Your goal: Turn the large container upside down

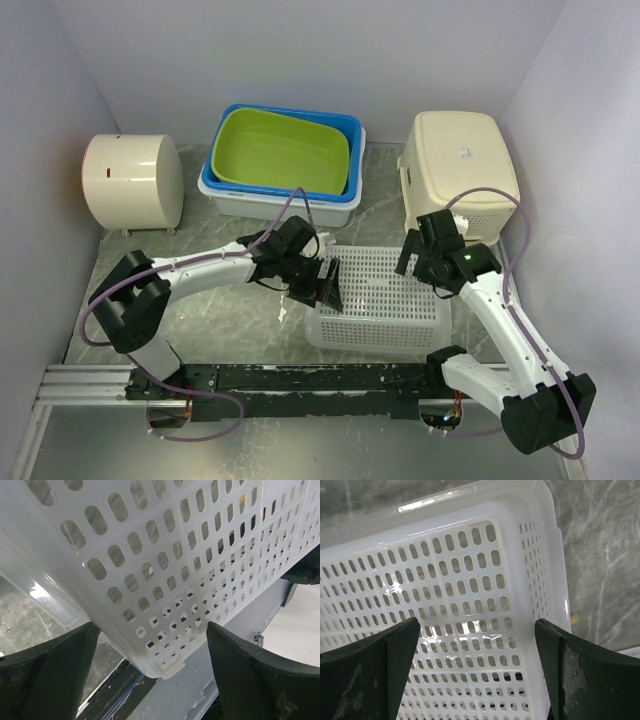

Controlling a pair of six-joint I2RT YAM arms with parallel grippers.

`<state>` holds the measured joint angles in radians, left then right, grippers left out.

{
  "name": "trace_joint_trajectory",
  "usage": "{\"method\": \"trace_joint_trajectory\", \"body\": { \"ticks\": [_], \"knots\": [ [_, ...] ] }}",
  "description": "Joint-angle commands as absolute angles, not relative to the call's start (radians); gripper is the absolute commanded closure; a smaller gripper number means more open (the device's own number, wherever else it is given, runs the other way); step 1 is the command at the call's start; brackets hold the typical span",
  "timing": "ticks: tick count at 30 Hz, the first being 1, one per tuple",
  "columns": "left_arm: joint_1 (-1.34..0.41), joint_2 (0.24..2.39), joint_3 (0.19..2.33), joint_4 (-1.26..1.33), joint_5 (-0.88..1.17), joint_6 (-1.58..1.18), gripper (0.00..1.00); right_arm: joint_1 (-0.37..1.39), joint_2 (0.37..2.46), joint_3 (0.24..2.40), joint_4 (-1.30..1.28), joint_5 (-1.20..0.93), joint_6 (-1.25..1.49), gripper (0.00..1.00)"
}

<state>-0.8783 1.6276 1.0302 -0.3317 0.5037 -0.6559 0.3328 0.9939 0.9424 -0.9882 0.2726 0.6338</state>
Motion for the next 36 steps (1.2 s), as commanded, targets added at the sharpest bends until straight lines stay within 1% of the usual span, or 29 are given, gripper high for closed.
{"method": "trace_joint_trajectory", "body": {
  "ticks": [1,7,14,20,24,27,31,36],
  "knots": [
    [-0.909,1.675,1.082,-0.235,0.504,-0.606,0.01,0.352,0.988,0.930,-1.001,0.196,0.695,0.02],
    [-0.910,1.665,1.099,-0.223,0.495,-0.611,0.01,0.351,0.993,0.953,-1.025,0.274,0.692,0.00],
    [-0.957,1.789,1.147,-0.128,0.610,-0.634,0.01,0.352,0.953,1.043,-1.067,0.369,0.738,0.00],
    [-1.064,1.945,1.308,-0.071,0.657,-0.652,0.01,0.351,0.903,1.078,-1.115,0.447,0.762,0.00],
    [-1.118,2.034,1.444,-0.082,0.673,-0.654,0.02,0.352,0.909,1.065,-1.152,0.495,0.780,0.00],
    [-1.145,2.075,1.490,-0.068,0.672,-0.666,0.02,0.351,0.927,1.057,-1.175,0.542,0.787,0.00],
    [-1.160,2.093,1.481,-0.007,0.666,-0.707,0.02,0.351,0.944,1.081,-1.185,0.604,0.786,0.00],
    [-1.161,2.071,1.447,0.026,0.655,-0.724,0.02,0.351,0.938,1.097,-1.137,0.580,0.758,0.00]
  ]
}}
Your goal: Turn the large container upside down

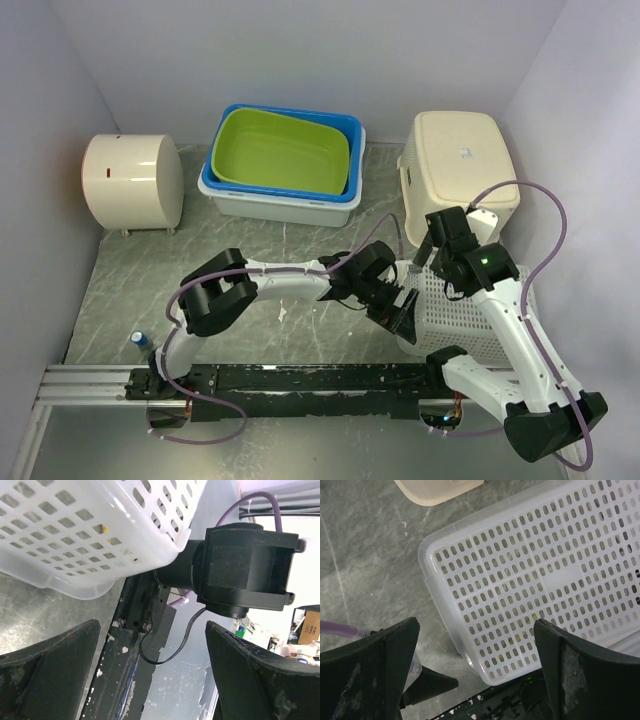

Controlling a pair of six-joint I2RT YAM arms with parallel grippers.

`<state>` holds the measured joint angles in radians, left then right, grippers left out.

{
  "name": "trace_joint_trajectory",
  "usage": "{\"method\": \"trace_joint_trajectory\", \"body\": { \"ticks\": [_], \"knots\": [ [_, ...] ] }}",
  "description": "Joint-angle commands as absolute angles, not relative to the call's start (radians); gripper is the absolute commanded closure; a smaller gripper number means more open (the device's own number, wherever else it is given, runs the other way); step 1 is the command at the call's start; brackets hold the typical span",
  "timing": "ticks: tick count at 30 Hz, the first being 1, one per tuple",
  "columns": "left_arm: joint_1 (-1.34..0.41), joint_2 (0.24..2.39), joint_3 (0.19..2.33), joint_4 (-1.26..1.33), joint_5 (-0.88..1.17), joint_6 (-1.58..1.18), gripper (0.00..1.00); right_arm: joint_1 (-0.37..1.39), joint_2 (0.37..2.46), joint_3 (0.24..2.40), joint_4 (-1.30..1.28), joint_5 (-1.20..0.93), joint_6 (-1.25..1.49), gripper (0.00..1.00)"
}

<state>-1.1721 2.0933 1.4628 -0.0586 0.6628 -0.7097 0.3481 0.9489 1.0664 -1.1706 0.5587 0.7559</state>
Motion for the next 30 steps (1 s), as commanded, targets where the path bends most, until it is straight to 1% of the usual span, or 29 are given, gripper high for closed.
{"method": "trace_joint_trajectory", "body": {
  "ticks": [1,4,7,10,14,20,24,28,30],
  "knots": [
    [-1.161,2.060,1.442,0.014,0.646,-0.717,0.02,0.351,0.940,1.098,-1.131,0.574,0.752,0.00],
    [-1.161,1.996,1.435,-0.074,0.578,-0.663,0.02,0.351,0.947,1.107,-1.102,0.547,0.728,0.00],
    [-1.160,1.901,1.428,-0.236,0.470,-0.577,0.00,0.352,0.949,1.127,-1.039,0.500,0.679,0.00],
    [-1.151,1.803,1.418,-0.412,0.340,-0.497,0.00,0.351,0.945,1.162,-0.932,0.404,0.600,0.00],
    [-1.088,1.643,1.334,-0.542,0.268,-0.445,0.00,0.352,0.944,1.187,-0.751,0.221,0.510,0.00],
    [-0.879,1.396,1.223,-0.668,0.239,-0.371,0.00,0.351,0.989,1.171,-0.428,-0.103,0.434,0.01],
    [-0.717,1.293,1.192,-0.733,0.243,-0.304,0.00,0.353,1.114,1.217,-0.281,-0.275,0.427,0.02],
    [-0.568,1.235,1.189,-0.802,0.224,-0.281,0.01,0.381,1.285,1.328,-0.256,-0.330,0.432,0.06],
    [-0.469,1.220,1.195,-0.816,0.219,-0.292,0.00,0.446,1.384,1.419,-0.304,-0.267,0.403,0.07]
  ]
}}
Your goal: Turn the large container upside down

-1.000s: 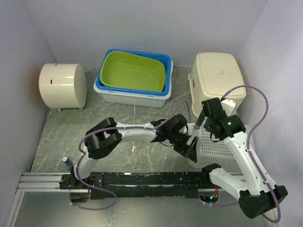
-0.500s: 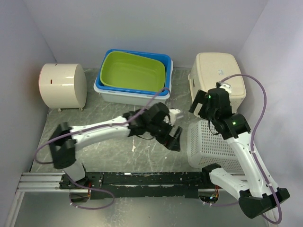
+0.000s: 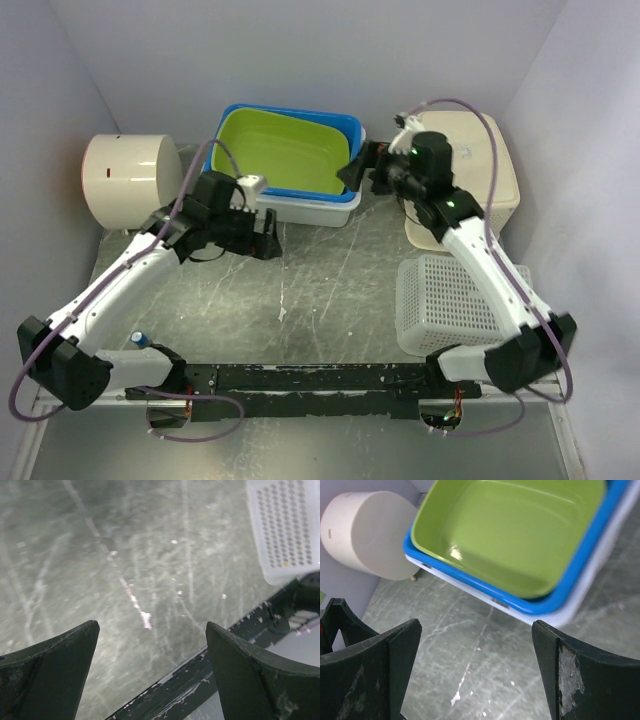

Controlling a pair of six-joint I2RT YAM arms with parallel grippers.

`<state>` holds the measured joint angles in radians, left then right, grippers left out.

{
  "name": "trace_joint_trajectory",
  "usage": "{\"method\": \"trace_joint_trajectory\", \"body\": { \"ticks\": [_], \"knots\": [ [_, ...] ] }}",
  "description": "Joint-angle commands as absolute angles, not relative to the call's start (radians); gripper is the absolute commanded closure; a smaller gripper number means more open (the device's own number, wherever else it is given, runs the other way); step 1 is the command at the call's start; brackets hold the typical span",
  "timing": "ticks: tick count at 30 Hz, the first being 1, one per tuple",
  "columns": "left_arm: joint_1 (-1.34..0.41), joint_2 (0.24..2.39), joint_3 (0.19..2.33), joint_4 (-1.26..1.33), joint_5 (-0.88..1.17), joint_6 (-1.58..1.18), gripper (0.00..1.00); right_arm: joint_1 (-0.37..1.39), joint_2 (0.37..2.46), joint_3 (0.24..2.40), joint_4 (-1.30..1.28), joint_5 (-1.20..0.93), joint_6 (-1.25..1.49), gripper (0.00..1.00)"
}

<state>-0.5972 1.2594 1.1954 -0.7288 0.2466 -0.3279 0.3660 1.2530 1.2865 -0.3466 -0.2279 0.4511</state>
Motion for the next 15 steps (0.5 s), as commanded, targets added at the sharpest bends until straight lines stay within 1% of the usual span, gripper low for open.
{"method": "trace_joint_trajectory", "body": {
  "ticks": [1,3,6,7,10,13,15],
  "knots": [
    [-0.415,1.219,1.202,-0.821,0.231,-0.297,0.00,0.480,1.428,1.464,-0.332,-0.212,0.387,0.07],
    [-0.304,1.241,1.243,-0.829,0.260,-0.307,0.00,0.566,1.515,1.549,-0.379,-0.116,0.369,0.07],
    [-0.206,1.315,1.383,-0.839,0.198,-0.335,0.00,0.592,1.621,1.624,-0.397,-0.069,0.411,0.07],
    [-0.190,1.349,1.435,-0.844,0.166,-0.341,0.01,0.594,1.646,1.639,-0.393,-0.065,0.420,0.07],
    [-0.174,1.489,1.580,-0.853,0.057,-0.342,0.05,0.606,1.703,1.680,-0.406,-0.051,0.427,0.08],
    [-0.172,1.631,1.709,-0.855,-0.048,-0.381,0.11,0.606,1.684,1.647,-0.400,-0.039,0.426,0.08],
    [-0.172,1.696,1.755,-0.825,-0.090,-0.382,0.15,0.607,1.643,1.600,-0.393,-0.017,0.418,0.07]
  ]
}}
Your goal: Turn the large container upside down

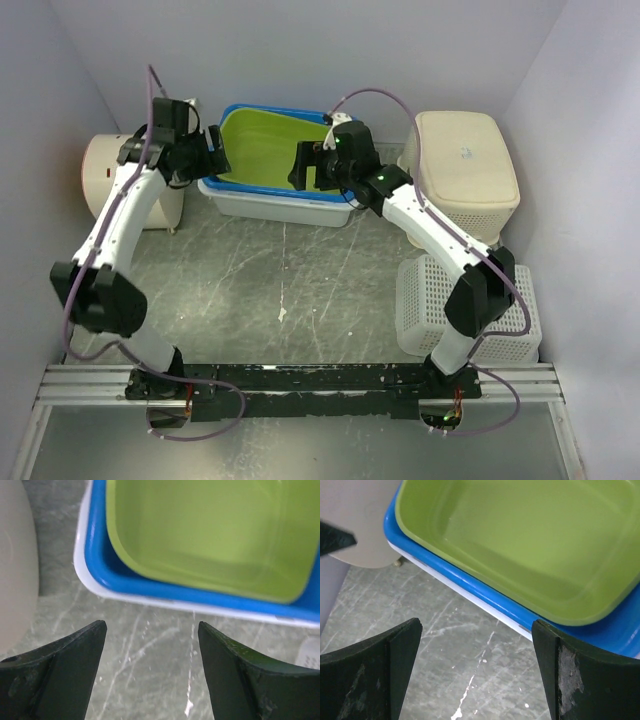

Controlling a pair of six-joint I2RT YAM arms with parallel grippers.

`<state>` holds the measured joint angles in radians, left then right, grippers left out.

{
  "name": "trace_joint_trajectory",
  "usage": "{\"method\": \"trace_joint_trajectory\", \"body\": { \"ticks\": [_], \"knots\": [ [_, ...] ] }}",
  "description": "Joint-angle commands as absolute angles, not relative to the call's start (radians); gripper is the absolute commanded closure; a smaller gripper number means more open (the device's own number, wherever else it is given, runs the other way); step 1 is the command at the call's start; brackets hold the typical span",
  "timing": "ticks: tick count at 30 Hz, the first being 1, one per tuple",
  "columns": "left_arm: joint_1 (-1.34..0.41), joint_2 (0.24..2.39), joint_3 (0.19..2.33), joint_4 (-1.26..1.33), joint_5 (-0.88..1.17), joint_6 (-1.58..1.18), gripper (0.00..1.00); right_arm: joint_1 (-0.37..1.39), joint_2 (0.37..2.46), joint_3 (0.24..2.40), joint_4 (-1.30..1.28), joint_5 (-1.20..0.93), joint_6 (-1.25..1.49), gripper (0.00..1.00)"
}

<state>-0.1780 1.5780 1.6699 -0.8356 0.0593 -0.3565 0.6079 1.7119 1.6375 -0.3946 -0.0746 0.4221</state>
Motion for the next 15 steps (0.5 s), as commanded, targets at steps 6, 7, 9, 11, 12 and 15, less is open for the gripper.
{"method": "trace_joint_trajectory", "body": {
  "ticks": [6,7,9,11,12,15],
  "knots": [
    [-0.173,1.837,1.832,-0.777,-0.163,-0.414,0.20,0.605,1.489,1.431,-0.428,0.061,0.417,0.05],
    [-0.177,1.848,1.834,-0.763,-0.164,-0.416,0.21,0.604,1.464,1.402,-0.434,0.071,0.424,0.05],
    [-0.185,1.868,1.841,-0.746,-0.179,-0.416,0.24,0.605,1.415,1.351,-0.444,0.085,0.435,0.05],
    [-0.192,1.880,1.842,-0.735,-0.198,-0.417,0.27,0.606,1.366,1.306,-0.458,0.092,0.447,0.04],
    [-0.194,1.883,1.839,-0.731,-0.200,-0.419,0.28,0.605,1.349,1.286,-0.464,0.094,0.453,0.04],
    [-0.210,1.873,1.820,-0.706,-0.203,-0.425,0.34,0.606,1.309,1.242,-0.487,0.098,0.469,0.04]
  ]
}}
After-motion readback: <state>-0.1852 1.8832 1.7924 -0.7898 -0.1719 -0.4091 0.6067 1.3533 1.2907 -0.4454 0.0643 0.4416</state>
